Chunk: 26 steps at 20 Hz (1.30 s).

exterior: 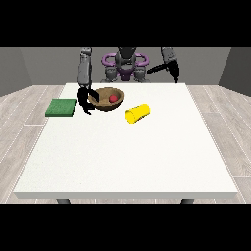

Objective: Pick the cup and pour the ball into the bowl, then pick the bowl and place it on the pad

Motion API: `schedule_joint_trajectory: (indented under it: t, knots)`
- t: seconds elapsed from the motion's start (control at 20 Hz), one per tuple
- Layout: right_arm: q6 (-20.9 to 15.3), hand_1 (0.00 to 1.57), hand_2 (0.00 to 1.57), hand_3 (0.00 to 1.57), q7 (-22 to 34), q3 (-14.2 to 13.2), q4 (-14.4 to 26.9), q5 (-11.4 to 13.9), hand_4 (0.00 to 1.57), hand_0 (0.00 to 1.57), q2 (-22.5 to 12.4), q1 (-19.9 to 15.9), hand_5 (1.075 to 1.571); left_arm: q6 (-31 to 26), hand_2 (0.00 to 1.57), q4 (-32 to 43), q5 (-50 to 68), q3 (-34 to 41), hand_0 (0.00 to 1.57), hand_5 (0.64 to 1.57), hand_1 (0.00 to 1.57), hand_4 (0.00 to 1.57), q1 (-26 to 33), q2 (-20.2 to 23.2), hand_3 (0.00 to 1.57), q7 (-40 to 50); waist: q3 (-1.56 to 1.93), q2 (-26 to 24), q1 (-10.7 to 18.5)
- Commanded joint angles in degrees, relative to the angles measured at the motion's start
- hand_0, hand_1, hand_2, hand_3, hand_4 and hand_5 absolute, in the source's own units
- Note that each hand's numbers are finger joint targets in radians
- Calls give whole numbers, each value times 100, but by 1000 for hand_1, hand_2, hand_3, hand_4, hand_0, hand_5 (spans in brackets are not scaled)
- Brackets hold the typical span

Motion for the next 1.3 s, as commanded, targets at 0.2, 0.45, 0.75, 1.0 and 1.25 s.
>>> schedule_joint_trajectory:
  t: [0.2,0.45,0.75,1.0,1.25]
  knots:
    - [-689,1571,1571,1571,1368,490,63,482,1023,1571,11,-241,1555,-111,0,440,254,516,0,1570,0,0,-9,411,0,-46,149,-211,-433]
    - [-716,1571,1571,1571,2342,694,-251,546,1030,1571,-31,-609,1558,-58,0,729,384,684,0,1570,0,0,252,449,0,-237,153,-550,-772]
    - [-151,1571,1571,1571,3107,397,-580,145,1067,1571,-622,-682,1552,121,0,818,350,730,0,1570,0,0,576,478,0,-415,155,-755,-957]
    - [59,1571,1571,1571,3245,150,-742,-97,1058,1571,-960,-691,1559,265,0,910,306,716,0,1569,0,0,648,458,0,-680,155,-603,-999]
    - [684,1571,1571,1571,2970,-207,-539,-372,1058,1571,-1538,-556,1559,424,0,749,172,472,0,1565,0,0,605,241,0,-664,157,-332,-909]
